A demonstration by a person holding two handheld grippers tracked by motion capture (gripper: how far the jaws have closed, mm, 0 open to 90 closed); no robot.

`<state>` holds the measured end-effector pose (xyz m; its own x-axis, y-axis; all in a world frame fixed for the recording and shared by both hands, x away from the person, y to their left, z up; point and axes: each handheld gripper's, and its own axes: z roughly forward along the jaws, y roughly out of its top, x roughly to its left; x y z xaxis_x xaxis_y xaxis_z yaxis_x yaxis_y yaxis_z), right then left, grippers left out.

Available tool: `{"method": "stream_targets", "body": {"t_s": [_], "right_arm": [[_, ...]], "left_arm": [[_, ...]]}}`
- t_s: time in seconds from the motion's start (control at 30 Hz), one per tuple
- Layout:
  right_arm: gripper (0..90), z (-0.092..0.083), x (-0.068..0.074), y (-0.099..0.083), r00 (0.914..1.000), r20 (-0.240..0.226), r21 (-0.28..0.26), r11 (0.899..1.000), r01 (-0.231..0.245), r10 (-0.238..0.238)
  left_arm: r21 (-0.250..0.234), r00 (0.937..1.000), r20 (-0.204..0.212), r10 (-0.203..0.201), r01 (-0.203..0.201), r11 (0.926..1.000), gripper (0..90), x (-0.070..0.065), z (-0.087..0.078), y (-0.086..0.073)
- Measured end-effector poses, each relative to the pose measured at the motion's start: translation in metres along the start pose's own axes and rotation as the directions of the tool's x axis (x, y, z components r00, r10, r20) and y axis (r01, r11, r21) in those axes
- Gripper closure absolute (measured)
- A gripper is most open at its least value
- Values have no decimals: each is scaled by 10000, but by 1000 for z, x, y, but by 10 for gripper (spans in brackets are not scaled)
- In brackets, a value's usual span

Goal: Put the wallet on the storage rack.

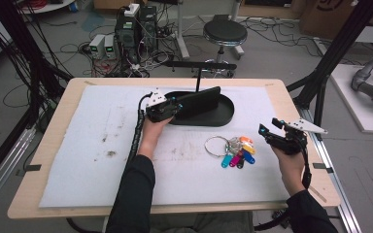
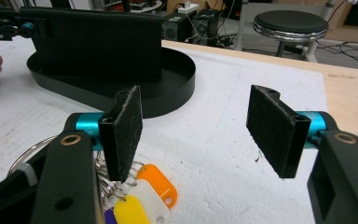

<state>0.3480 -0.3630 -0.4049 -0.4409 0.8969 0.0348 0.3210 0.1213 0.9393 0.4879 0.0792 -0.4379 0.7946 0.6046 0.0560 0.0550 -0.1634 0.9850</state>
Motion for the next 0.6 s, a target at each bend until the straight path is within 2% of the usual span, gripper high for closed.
{"method": "stream_targets", "body": {"t_s": [0.2,0.4,0.5,0.6], "right_arm": [[367,0,0,0,10000,-2,22,10000,23,-23],[366,1,0,0,10000,-31,66,10000,-21,22],[366,1,1,0,10000,-35,31,10000,36,-36],[366,0,0,0,10000,-46,69,10000,-22,22]], "left_arm": [[235,9999,-54,-109,110,9997,731,1,-1,-1],[881,9997,-233,122,-101,9961,713,1,0,-4],[839,9996,-292,-33,58,9965,703,1,1,-4],[1134,9988,-455,152,-100,9935,667,-1,1,-3]]}}
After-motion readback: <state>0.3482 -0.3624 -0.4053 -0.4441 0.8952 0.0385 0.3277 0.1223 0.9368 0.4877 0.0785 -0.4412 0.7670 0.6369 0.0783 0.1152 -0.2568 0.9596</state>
